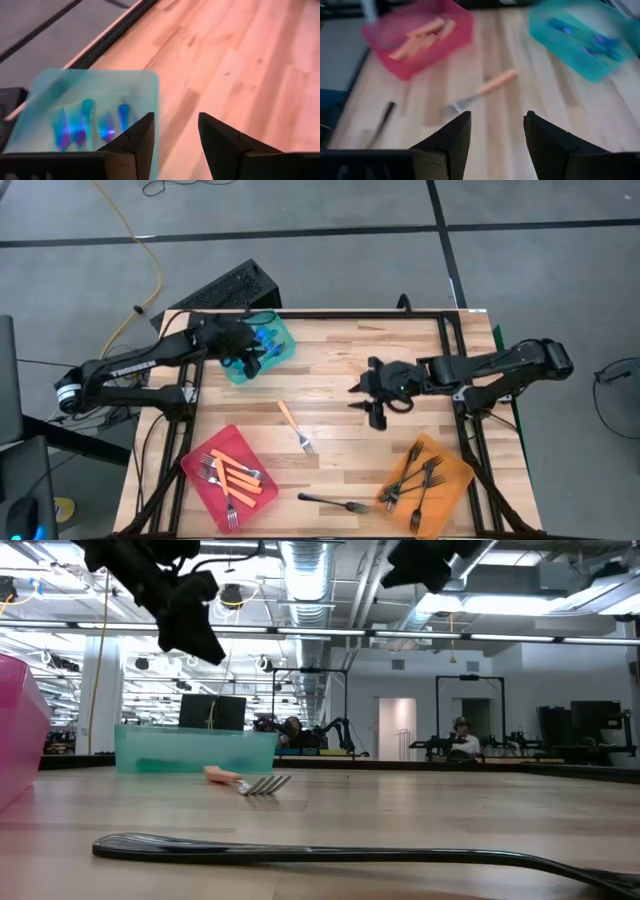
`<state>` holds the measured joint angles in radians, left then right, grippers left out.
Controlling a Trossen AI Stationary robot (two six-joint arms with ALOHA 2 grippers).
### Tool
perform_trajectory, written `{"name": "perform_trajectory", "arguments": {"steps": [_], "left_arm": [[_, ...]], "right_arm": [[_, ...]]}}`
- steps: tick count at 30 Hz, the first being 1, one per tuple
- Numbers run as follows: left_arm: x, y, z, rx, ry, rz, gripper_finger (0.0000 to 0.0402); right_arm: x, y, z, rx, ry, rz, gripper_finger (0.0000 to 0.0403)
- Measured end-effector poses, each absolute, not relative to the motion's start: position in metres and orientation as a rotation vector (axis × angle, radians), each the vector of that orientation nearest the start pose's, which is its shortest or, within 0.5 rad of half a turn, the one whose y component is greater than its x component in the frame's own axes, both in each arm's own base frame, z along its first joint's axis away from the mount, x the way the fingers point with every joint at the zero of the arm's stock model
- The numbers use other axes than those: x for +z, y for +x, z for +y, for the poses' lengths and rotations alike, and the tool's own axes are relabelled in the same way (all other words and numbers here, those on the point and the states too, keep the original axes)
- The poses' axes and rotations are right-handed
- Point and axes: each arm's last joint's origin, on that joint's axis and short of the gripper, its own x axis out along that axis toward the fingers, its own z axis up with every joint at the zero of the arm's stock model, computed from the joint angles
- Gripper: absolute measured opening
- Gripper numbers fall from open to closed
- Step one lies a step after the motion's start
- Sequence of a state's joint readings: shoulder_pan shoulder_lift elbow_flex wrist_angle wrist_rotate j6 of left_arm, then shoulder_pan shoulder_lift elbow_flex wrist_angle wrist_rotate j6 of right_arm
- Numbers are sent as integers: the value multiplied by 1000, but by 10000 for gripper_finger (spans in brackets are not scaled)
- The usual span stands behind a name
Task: Sort silverware by color (type)
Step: Put the black fork into the orange bin
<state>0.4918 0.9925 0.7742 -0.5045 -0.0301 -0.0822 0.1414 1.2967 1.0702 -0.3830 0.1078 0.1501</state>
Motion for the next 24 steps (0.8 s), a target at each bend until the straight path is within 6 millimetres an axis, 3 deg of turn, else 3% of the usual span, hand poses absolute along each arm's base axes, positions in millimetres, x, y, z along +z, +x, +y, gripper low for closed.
{"name": "perform_trajectory", "arguments": {"steps": [6,16,24], "left_arm": [[268,183,80,455,-228,677,139],[270,190,67,426,-219,660,139],[269,193,57,393,-247,659,139]], "right_arm": [[293,298,75,61,61,536,202],[243,329,129,52,9,608,202],[236,359,169,52,-66,712,202]]}}
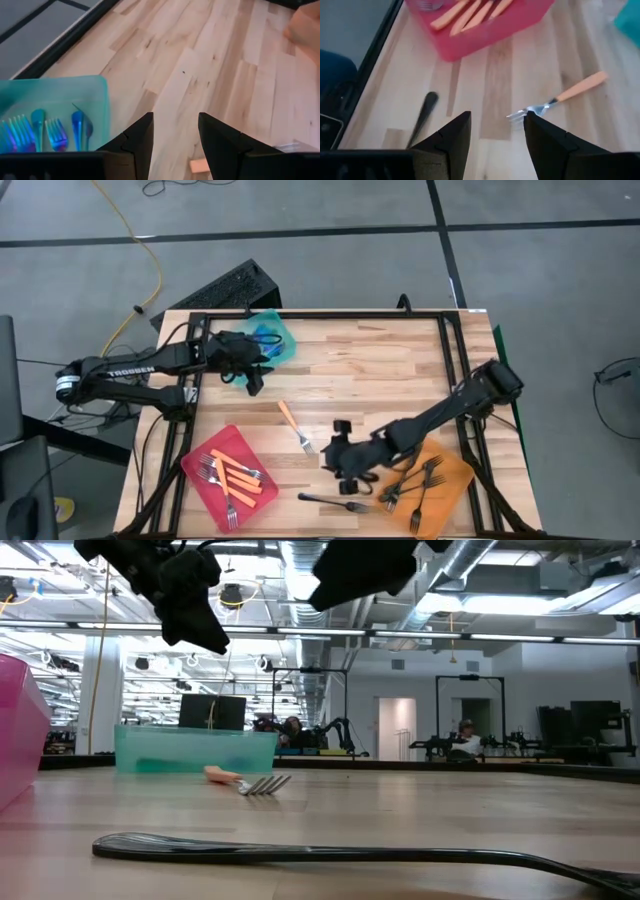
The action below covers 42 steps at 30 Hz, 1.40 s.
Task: Sort silverware by color (type)
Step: Put the black fork into the orange bin
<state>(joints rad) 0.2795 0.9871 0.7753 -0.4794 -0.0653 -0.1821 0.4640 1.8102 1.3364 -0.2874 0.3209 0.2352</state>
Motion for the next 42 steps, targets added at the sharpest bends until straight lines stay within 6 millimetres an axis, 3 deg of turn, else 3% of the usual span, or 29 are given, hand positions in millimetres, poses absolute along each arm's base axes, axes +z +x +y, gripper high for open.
{"name": "perform_trajectory", "arguments": {"steps": [5,11,22,24,27,42], "left_arm": [[269,195,51,372,-262,659,139],[269,196,43,344,-270,661,139],[269,199,30,340,-251,656,139],[269,199,29,350,-243,656,139],[269,199,29,366,-237,653,139],[269,199,29,372,-242,652,139]], "right_arm": [[233,376,193,74,-67,729,202],[206,384,218,69,-68,777,202],[205,364,243,-57,-68,730,202],[196,363,248,-61,-75,745,202],[186,358,251,-71,-99,796,202],[183,354,249,-106,-58,812,202]]}}
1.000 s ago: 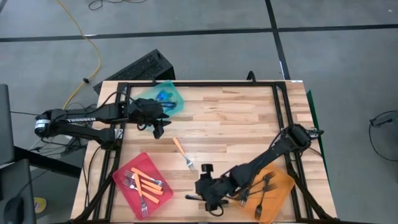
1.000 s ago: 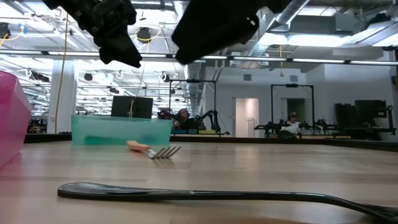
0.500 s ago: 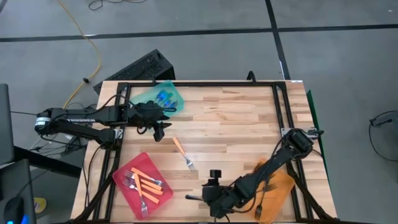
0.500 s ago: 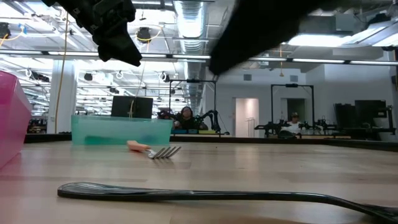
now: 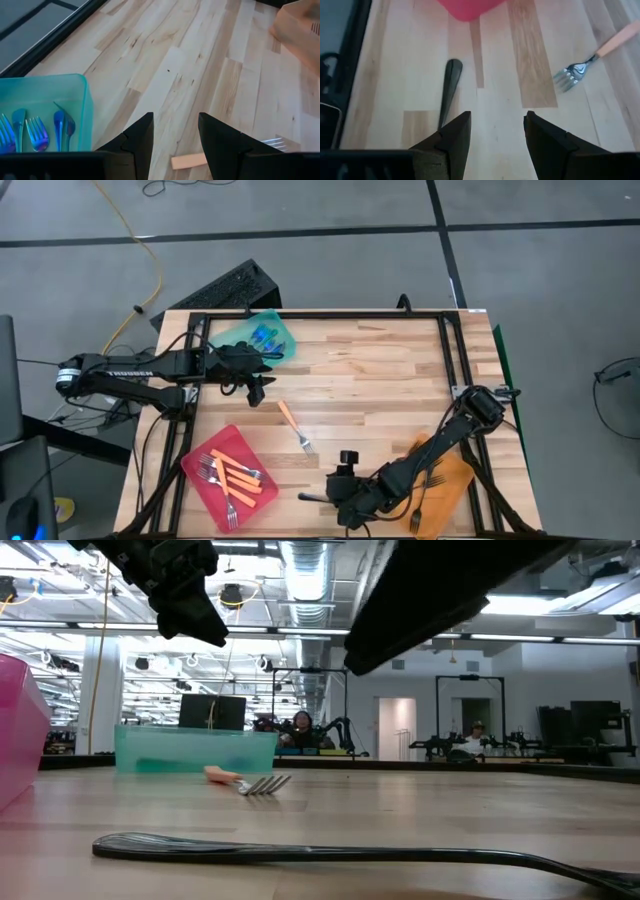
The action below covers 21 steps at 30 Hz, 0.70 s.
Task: Sort silverware by color (type)
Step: Put the black fork into the orange bin
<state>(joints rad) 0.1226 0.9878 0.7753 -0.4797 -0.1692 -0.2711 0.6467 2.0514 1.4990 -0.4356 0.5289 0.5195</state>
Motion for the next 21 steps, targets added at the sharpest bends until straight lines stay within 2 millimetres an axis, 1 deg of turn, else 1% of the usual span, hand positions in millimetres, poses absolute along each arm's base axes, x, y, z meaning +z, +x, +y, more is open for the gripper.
{"name": "perform_trajectory", "arguments": {"steps": [8,13,16,18,19,21], "left_arm": [[269,199,29,374,-246,651,139],[269,199,29,377,-257,650,139],[269,199,29,380,-263,648,139],[269,199,29,380,-263,649,139],[269,199,29,380,-263,648,139],[269,199,29,380,-263,651,139]], "right_arm": [[184,350,258,-83,-56,803,202],[183,350,258,-77,-63,805,202],[169,354,262,-49,-73,821,202],[155,355,266,-28,-87,858,202],[152,358,268,-24,-81,860,202],[151,358,270,-24,-91,870,202]]}}
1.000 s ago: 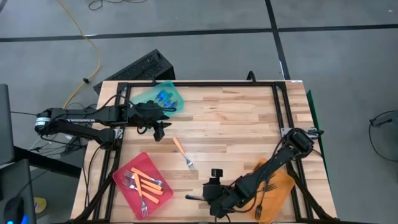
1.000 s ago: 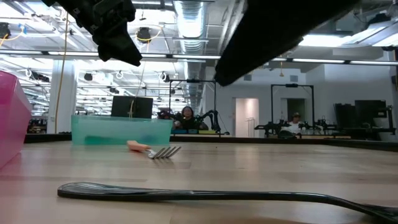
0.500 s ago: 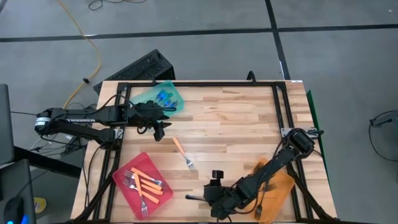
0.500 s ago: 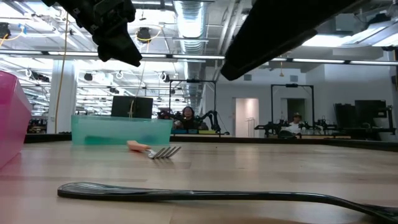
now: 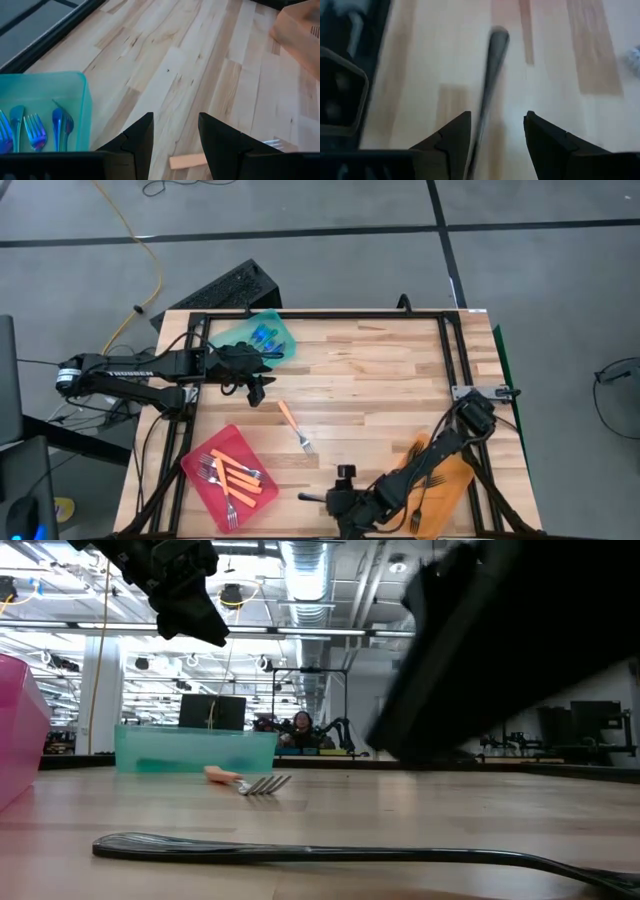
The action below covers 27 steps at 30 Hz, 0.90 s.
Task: Sort silverware by color (type)
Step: Put the black fork into the orange bin
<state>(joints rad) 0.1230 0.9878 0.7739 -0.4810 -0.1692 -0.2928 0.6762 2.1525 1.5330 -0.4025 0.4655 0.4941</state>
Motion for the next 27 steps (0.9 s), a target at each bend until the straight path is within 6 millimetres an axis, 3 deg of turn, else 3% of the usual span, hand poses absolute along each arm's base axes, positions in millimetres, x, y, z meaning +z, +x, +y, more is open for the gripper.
{"name": "perform_trajectory", "arguments": {"steps": [7,13,23,27], "left_arm": [[269,199,30,385,-272,649,139],[269,199,29,389,-280,645,139],[269,199,30,390,-279,646,139],[269,199,30,407,-269,643,139]], "right_arm": [[151,359,267,-39,-91,870,202],[133,357,275,-33,-81,890,202],[122,361,277,-50,-15,897,202],[121,361,276,-54,-14,899,182]]}}
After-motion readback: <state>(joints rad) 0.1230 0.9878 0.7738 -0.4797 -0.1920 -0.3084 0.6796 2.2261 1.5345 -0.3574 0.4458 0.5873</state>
